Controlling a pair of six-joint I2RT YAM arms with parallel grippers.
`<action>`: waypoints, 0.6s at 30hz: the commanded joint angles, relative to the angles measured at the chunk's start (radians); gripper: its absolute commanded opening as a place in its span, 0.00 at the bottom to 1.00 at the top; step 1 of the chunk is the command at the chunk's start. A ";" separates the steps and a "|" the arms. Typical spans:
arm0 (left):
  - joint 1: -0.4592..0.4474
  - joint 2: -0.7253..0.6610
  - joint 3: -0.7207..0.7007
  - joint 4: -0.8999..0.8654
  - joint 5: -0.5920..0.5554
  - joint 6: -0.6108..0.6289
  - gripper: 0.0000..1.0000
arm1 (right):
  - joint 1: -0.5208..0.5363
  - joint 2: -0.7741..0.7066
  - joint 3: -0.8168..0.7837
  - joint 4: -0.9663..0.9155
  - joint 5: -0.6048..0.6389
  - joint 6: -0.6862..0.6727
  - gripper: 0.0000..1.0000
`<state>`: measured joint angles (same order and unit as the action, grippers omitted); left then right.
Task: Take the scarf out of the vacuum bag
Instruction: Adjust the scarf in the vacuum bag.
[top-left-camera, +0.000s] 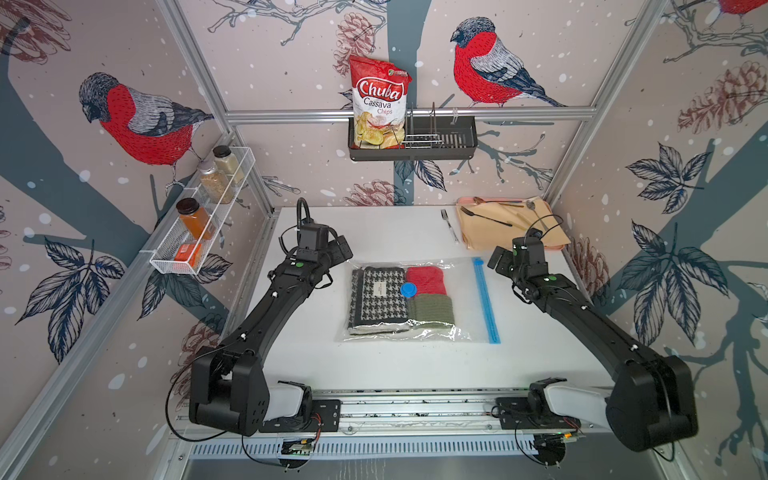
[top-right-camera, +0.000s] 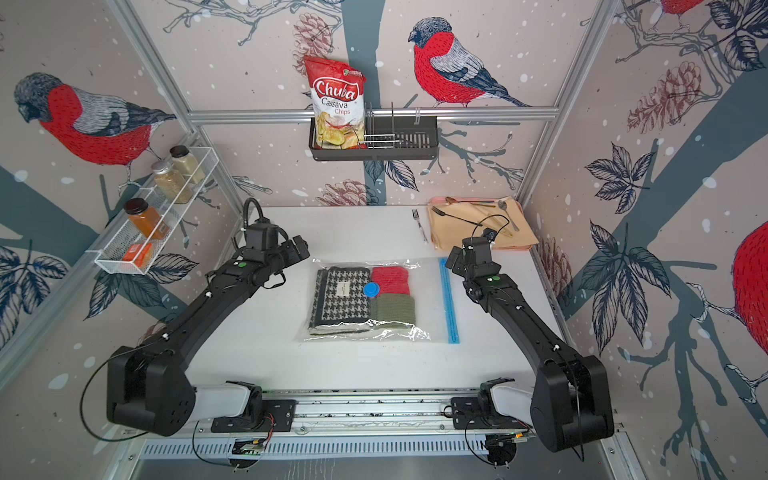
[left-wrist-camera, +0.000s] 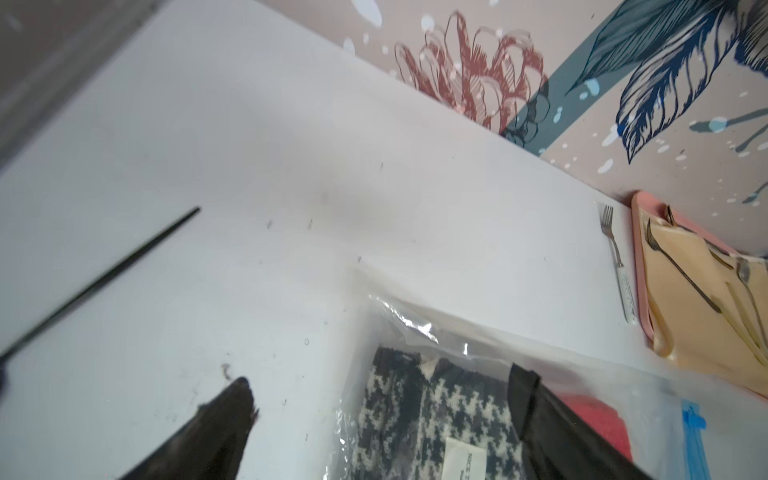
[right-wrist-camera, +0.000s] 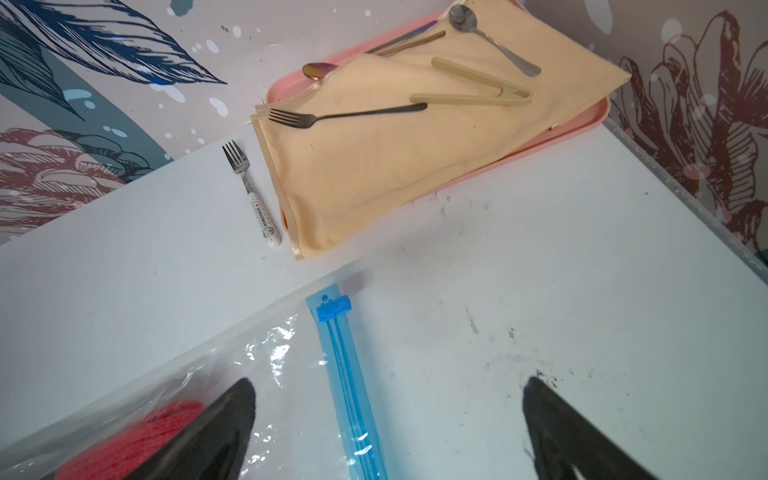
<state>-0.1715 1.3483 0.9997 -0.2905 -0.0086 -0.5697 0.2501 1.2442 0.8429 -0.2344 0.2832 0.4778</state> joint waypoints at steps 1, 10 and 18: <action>0.066 0.022 -0.054 0.057 0.350 -0.017 0.98 | -0.016 0.004 -0.009 -0.049 -0.066 0.020 1.00; 0.098 0.006 -0.151 0.018 0.464 0.013 0.88 | -0.025 0.004 -0.097 -0.007 -0.195 0.042 1.00; 0.205 0.033 -0.252 0.069 0.572 0.047 0.73 | -0.026 0.004 -0.123 0.020 -0.252 0.041 0.99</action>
<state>0.0162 1.3720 0.7578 -0.2642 0.5007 -0.5484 0.2226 1.2484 0.7212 -0.2432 0.0673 0.5217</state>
